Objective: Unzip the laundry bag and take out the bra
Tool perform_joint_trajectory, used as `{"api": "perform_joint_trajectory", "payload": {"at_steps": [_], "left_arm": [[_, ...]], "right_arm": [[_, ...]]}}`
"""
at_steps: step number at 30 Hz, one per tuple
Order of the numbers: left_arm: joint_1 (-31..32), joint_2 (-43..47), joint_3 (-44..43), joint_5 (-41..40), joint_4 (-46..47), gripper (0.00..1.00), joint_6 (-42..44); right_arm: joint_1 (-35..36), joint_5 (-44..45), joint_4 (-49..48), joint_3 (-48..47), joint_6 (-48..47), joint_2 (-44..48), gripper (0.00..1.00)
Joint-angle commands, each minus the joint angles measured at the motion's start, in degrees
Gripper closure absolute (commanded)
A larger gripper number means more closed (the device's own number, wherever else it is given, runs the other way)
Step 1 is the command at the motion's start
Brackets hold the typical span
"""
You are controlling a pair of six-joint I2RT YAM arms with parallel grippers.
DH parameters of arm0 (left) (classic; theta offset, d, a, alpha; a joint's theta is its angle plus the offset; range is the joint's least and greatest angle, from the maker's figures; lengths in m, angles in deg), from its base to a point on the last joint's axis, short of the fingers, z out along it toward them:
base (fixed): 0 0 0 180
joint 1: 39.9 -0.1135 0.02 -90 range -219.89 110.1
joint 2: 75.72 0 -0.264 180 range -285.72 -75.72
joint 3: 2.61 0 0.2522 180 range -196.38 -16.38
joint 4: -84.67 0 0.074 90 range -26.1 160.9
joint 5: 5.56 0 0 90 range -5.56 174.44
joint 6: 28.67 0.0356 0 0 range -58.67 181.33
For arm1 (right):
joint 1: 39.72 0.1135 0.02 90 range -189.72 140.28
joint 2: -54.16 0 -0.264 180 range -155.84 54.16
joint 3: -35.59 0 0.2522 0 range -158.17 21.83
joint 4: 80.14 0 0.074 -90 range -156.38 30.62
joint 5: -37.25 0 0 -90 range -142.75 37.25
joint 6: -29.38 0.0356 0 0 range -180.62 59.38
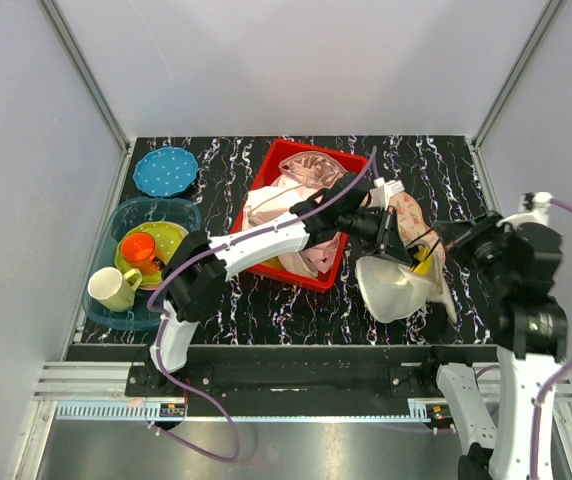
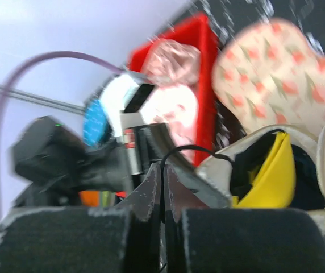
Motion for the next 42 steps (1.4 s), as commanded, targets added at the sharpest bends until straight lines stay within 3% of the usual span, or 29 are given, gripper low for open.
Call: {"api": "perform_joint_trajectory", "payload": {"at_steps": [1,7,16,19,25,34,39,42], "left_arm": [[0.3,2.19,-9.15,3.14,4.35,1.0,-1.82],[-0.23,1.04,-7.95,4.37,8.13,1.0,-3.94],[-1.02,-0.37,4.46,13.94,8.49,1.0,6.42],[-1.46,-1.77,3.41,12.73,-0.72,1.0,13.8],[-2.6,-0.2,3.41,11.66,-0.74,1.0,14.95],[-3.92,-0.98,0.59,10.7,-7.16,0.99,19.18],[-3.92,-1.07,-0.63,11.76,-9.79,0.81,20.76],[-4.18,-0.2,-1.51,10.18,-12.26,0.45,21.9]], "right_arm": [[-0.13,2.72,2.05,-12.2,-0.74,0.6,1.0],[-0.13,4.39,2.32,-21.08,-1.44,-1.07,1.0],[-0.13,8.61,1.62,-24.43,-3.99,-4.76,1.0],[-0.13,7.74,-0.49,-22.32,-3.12,-5.11,1.0],[-0.13,6.33,-3.22,-26.44,-1.8,-6.61,1.0],[-0.13,3.34,-9.98,-40.24,1.27,-13.01,1.0],[-0.13,0.88,-16.57,-42.8,4.17,-16.27,1.0],[-0.13,-0.34,-18.33,-44.12,5.32,-18.64,1.0]]}}
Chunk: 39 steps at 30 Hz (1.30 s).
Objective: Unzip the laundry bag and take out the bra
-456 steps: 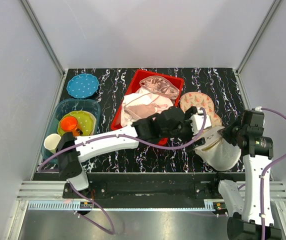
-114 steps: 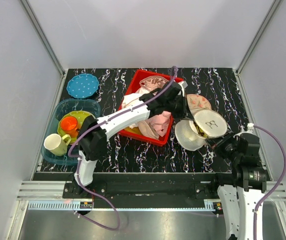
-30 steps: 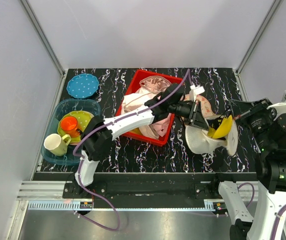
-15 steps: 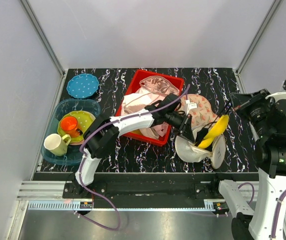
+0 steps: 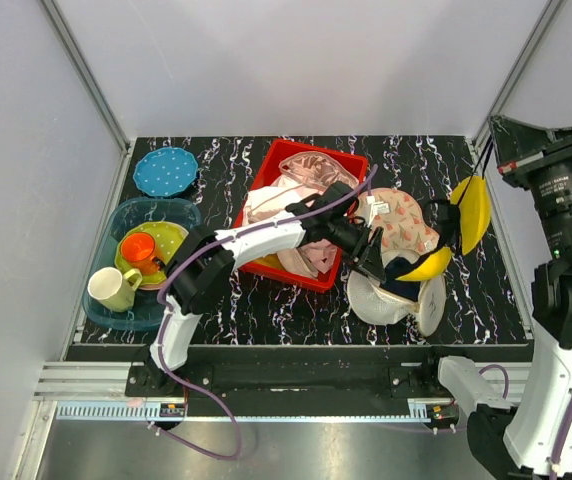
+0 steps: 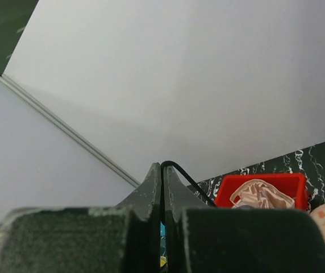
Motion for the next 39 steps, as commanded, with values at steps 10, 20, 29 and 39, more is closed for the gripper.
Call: {"api": "perform_joint_trajectory", "payload": {"at_steps": [10,20,29,39], "left_arm": [[-5.6,12.05,-4.43,-6.71,-7.1,0.01,5.04],[-11.14,25.94,-4.95,-13.03,-7.63,0.01,12.95],[-11.94,29.65,-7.59,-13.48,-1.41,0.01,12.78],[-8.25,25.61,-12.86,-20.41,11.17,0.01,14.43]], "right_arm": [[-0.13,-8.77,-10.58,-7.13,5.11,-11.35,1.0],[-0.13,-15.53,-14.7,-8.11,8.1,-16.46,1.0],[2.77,-18.44,-11.81,-14.61,5.82,-21.74,1.0],[5.32,-17.83,-14.88,-6.8,7.31,-19.45,1.0]]}}
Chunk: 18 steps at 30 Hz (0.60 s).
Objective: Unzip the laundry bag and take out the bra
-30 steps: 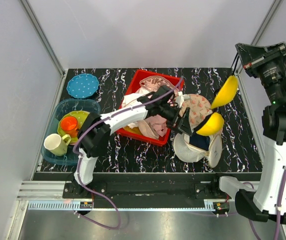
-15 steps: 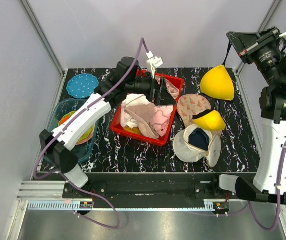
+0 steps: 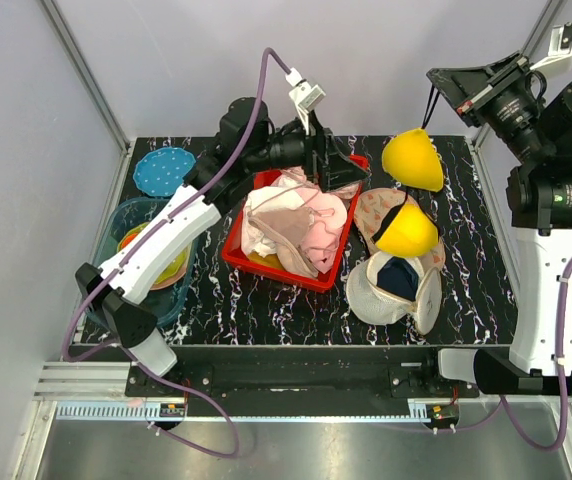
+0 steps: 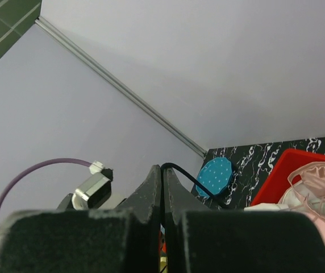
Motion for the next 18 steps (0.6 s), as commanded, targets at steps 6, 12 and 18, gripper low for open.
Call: {"api": "perform_joint_trajectory", "payload": {"at_steps": [6,12,18], "left_arm": [[6.63,-6.03,-9.54,-8.47,8.08,0.01,8.07],[9.89,-13.33,-17.36,-7.94,6.67,0.01,7.37],[11.65,-18.16,-22.9,-7.76,6.31,0.34,4.47]], "right_arm": [[2.36,-0.38,-3.04,2.75,-0.01,1.88,1.0],[2.53,-0.47,-3.12,3.19,0.08,2.06,1.0],[2.53,-0.56,-3.04,3.54,0.08,2.32,1.0]]}}
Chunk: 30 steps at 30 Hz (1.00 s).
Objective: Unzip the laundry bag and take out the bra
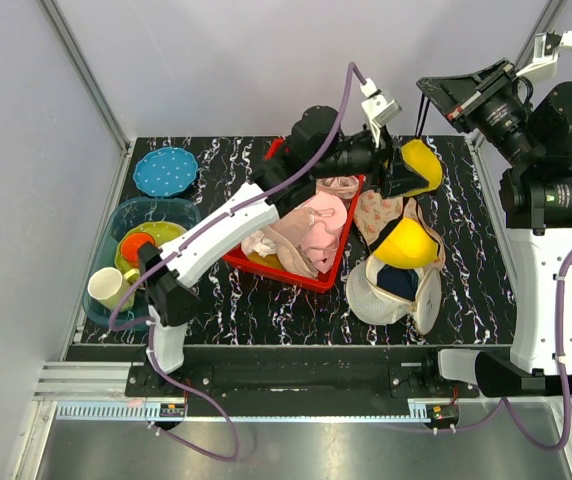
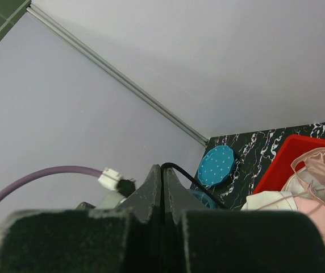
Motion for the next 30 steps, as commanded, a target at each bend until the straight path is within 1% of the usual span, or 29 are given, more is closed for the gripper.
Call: {"api": "perform_joint_trajectory", "payload": {"at_steps": [1,2,3,4,6,7,8,10,12,15,20,23,30], "left_arm": [[0.61,-1.51,-5.16,-1.18,2.82,0.73,-1.68],[0.61,-1.34,-5.07,-2.66,2.56,0.94,-1.94],[0.61,-0.9,-4.64,-3.81,2.03,1.0,-1.6],[0.61,0.23,-4.02,-4.78,1.77,1.0,-1.16],[0.26,1.82,-2.36,-5.4,2.64,1.0,-1.32],[-0.35,3.74,0.09,-4.97,5.86,1.0,-2.55],[-0.7,4.54,1.24,-3.74,7.72,1.0,-5.95],[-2.1,6.21,2.74,-2.51,12.02,1.0,-9.22],[-2.99,6.92,1.96,-1.45,12.66,1.0,-12.13],[-4.57,8.85,0.82,-1.36,12.84,1.0,-12.67],[-7.99,11.4,-1.9,-2.15,12.49,1.0,-12.58],[-10.19,12.11,-3.66,-2.58,11.52,1.0,-12.49],[-13.53,12.72,-11.74,-4.61,9.32,1.0,-10.12]], "right_arm": [[0.43,-0.65,-2.93,0.17,0.03,1.69,1.0],[0.43,-0.56,-2.67,0.08,-0.58,1.78,1.0],[0.43,-0.56,-1.88,0.0,-0.93,1.95,1.0],[0.35,0.05,-1.52,0.08,-1.28,2.21,1.0],[0.43,0.84,-0.39,0.7,-2.69,3.27,0.73],[0.35,1.81,-0.03,0.96,-3.13,3.71,0.59],[0.35,2.34,0.41,1.75,-3.91,4.58,0.34],[0.35,3.91,2.34,1.93,-4.71,5.46,0.19],[0.35,5.15,4.62,2.11,-6.38,7.31,0.12],[0.35,9.71,7.35,2.72,-8.75,10.91,0.09],[0.35,13.41,10.78,3.69,-12.71,16.27,0.06],[0.35,14.64,13.06,3.6,-13.67,17.77,0.05],[0.35,18.16,17.46,5.35,-16.23,19.79,0.05]]}}
